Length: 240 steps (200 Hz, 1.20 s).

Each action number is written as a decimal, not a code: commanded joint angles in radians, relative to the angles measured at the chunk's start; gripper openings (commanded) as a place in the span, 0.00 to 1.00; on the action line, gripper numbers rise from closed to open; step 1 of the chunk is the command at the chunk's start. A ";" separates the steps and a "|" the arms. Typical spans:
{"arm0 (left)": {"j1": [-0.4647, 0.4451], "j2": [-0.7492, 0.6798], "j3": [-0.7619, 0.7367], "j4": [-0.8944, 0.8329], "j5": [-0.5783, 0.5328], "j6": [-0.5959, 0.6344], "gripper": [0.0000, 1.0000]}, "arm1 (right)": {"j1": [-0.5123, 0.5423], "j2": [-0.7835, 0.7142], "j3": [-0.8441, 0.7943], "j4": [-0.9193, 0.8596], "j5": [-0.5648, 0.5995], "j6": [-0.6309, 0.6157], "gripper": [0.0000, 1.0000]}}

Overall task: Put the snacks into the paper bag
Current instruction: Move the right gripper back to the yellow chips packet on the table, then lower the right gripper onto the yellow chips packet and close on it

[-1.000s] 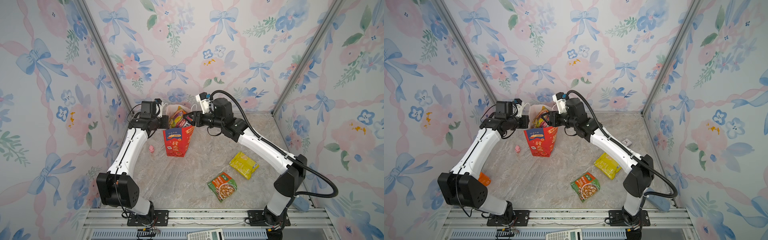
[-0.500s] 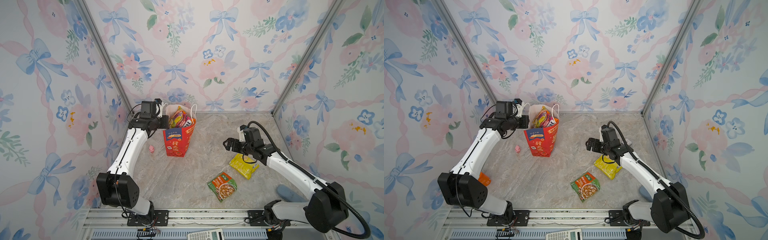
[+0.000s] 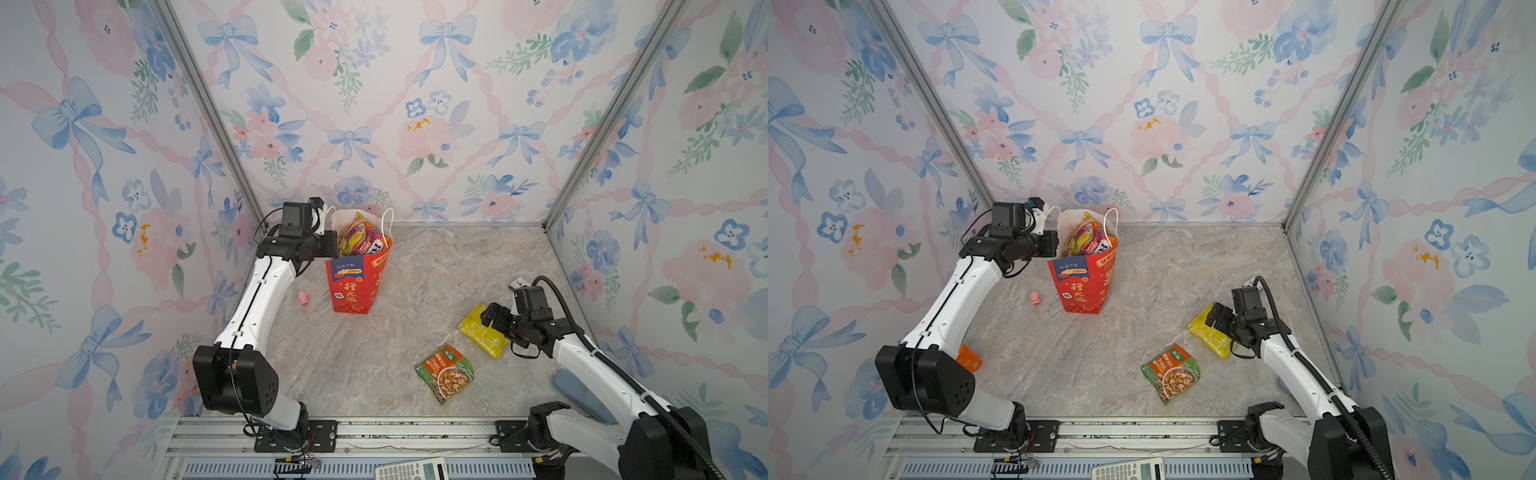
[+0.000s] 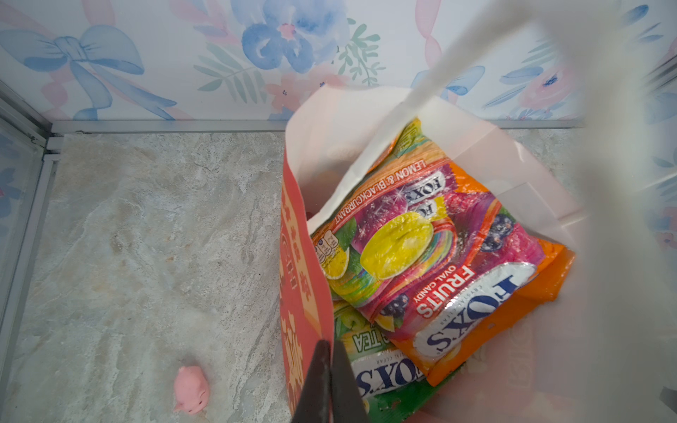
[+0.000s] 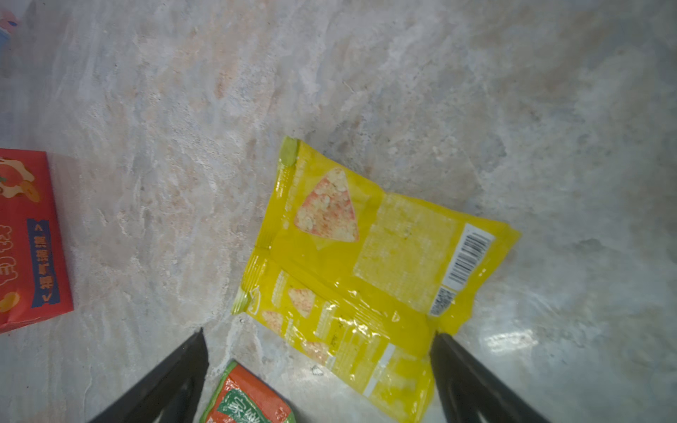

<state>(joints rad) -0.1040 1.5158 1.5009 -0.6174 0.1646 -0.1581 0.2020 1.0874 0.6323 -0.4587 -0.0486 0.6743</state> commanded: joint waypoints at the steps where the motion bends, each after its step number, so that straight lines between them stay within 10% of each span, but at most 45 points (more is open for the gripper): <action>1: 0.003 0.013 -0.014 0.004 0.002 0.019 0.00 | -0.017 -0.023 -0.030 -0.018 -0.024 0.034 0.97; 143: 0.003 0.007 -0.014 0.004 0.005 0.015 0.00 | 0.181 0.181 -0.064 0.360 -0.128 0.261 0.97; 240: 0.001 0.005 -0.013 0.005 0.010 0.016 0.00 | 0.151 0.195 0.138 0.179 -0.134 0.076 0.90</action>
<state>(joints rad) -0.1040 1.5158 1.5005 -0.6174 0.1650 -0.1581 0.4122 1.3483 0.7906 -0.1772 -0.2062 0.8085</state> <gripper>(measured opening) 0.048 0.917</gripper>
